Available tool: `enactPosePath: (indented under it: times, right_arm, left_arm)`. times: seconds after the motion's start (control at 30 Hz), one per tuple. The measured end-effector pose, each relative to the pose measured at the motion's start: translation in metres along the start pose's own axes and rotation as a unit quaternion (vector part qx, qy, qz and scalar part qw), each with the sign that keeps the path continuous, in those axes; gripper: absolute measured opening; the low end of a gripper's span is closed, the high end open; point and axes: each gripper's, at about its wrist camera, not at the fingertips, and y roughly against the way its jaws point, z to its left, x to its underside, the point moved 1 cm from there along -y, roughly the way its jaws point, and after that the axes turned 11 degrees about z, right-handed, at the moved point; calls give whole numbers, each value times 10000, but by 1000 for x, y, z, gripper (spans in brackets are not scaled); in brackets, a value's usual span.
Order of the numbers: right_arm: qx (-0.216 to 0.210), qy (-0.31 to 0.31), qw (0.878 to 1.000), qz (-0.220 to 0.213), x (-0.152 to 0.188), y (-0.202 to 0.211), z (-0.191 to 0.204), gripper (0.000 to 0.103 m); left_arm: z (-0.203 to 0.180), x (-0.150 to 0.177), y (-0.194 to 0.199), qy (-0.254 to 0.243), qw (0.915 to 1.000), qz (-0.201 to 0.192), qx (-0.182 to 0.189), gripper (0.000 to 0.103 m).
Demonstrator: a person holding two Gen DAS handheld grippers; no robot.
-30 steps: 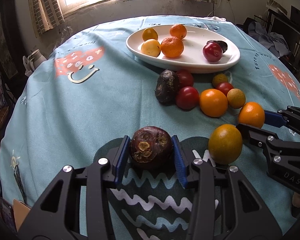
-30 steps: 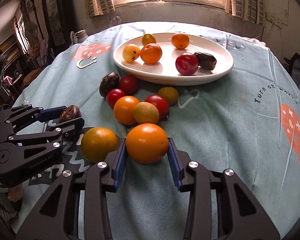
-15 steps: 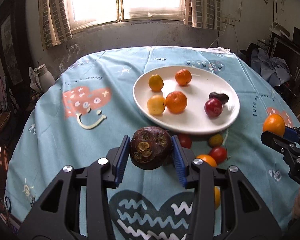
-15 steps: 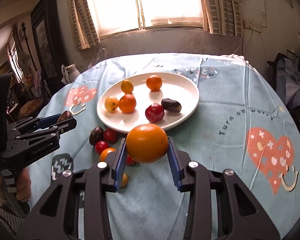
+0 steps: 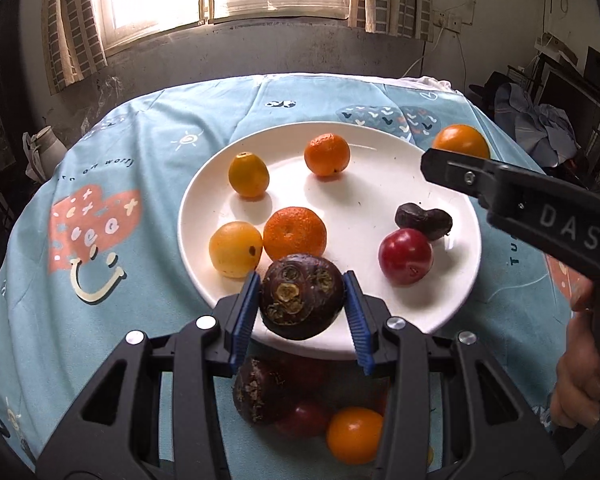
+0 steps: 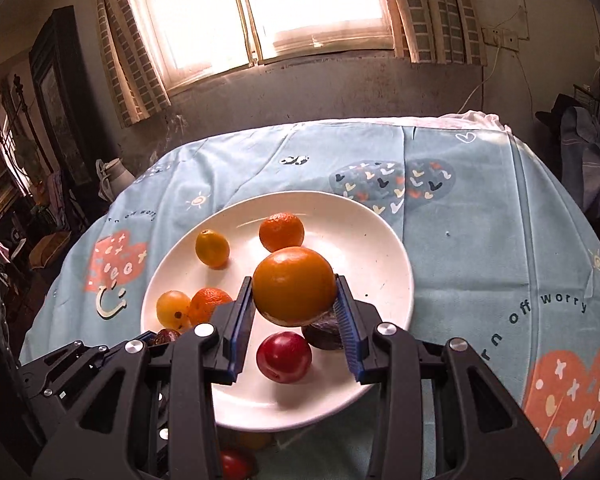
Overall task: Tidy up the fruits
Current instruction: 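Lower the dark fruit and orange onto the white plate while opening both tools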
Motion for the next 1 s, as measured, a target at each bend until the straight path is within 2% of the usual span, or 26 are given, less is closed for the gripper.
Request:
enactPosePath:
  times: [0.17, 0.2, 0.23, 0.27, 0.33, 0.47, 0.6, 0.9, 1.0]
  right_arm:
    - [-45, 143, 9999, 65, -6, -22, 3, 42]
    - [-130, 167, 9997, 77, -6, -24, 3, 46]
    - [-140, 154, 9998, 51, -5, -24, 3, 58]
    - [-89, 127, 9999, -38, -4, -22, 2, 63]
    - [-18, 153, 9997, -166, -3, -16, 1, 63]
    - [41, 229, 9993, -285, 0, -1, 7, 63]
    - [83, 325, 9988, -346, 10, 16, 15, 63]
    - [244, 719, 9956, -545, 63, 63, 43, 63]
    - [347, 790, 9941, -665, 91, 77, 44, 63]
  left_arm:
    - [1, 0, -14, 8, 9999, 122, -21, 44]
    - [2, 0, -15, 5, 9999, 123, -41, 48]
    - [2, 1, -16, -4, 9999, 127, -56, 53]
    - [1, 2, -15, -18, 9999, 88, -79, 55]
    - [0, 3, -11, -43, 9998, 16, -168, 61]
    - [3, 8, -3, -42, 9998, -73, -173, 62]
    - [8, 14, 9, 38, 9996, -173, -236, 69]
    - [21, 61, 50, 270, 9982, -419, -345, 74]
    - [28, 82, 59, 361, 9971, -450, -489, 91]
